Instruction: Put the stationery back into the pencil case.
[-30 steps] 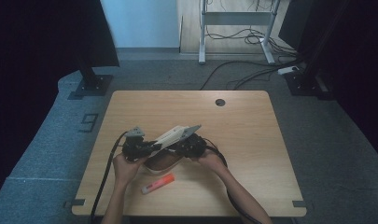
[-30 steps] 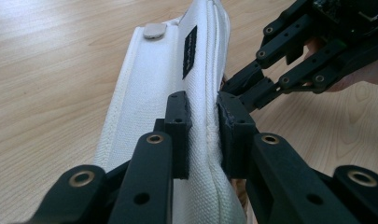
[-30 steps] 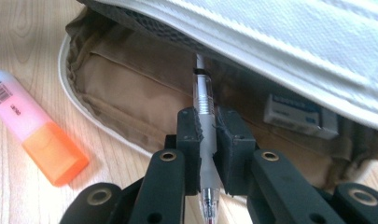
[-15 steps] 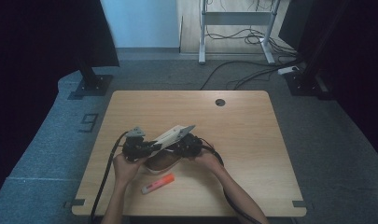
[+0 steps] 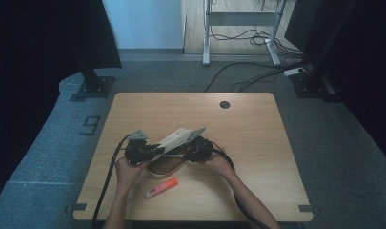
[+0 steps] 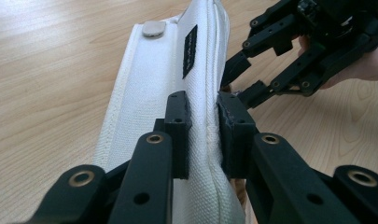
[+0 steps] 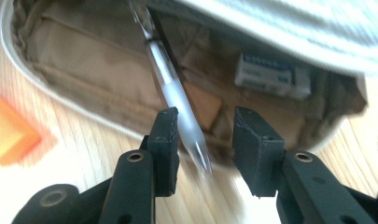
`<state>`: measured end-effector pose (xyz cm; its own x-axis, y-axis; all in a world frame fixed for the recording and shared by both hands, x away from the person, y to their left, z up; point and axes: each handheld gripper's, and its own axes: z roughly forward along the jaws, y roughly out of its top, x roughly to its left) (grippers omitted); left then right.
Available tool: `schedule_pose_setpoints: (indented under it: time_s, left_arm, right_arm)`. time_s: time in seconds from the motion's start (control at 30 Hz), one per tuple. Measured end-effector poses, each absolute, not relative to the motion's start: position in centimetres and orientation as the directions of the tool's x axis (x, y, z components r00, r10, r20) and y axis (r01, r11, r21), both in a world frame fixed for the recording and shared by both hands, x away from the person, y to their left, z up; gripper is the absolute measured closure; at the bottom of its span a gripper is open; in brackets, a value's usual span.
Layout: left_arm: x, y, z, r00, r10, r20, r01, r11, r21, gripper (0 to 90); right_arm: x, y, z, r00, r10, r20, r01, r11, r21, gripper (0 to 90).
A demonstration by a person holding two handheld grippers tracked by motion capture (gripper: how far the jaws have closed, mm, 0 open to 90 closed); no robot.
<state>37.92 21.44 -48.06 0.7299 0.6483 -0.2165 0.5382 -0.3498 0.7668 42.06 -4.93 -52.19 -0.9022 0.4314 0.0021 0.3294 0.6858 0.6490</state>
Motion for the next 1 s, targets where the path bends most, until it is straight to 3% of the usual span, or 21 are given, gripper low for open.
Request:
schedule_pose_setpoints:
  time_s: [0.2,0.5,1.0]
  left_arm:
    - [38.0,21.5,-48.1,0.729,0.648,-0.22,0.54,-0.348,0.767,75.7]
    - [37.9,21.4,-48.1,0.731,0.646,-0.22,0.54,-0.349,0.766,75.7]
    - [37.9,21.3,-48.2,0.733,0.644,-0.221,0.539,-0.35,0.766,75.7]
  right_arm:
    - [41.8,-6.4,-52.4,-0.898,0.439,0.021,0.348,0.682,0.643,61.7]
    - [41.8,-6.6,-52.8,-0.9,0.436,-0.003,0.337,0.699,0.631,80.5]
    - [43.7,-5.7,-52.2,-0.879,0.475,-0.033,0.341,0.676,0.653,80.0]
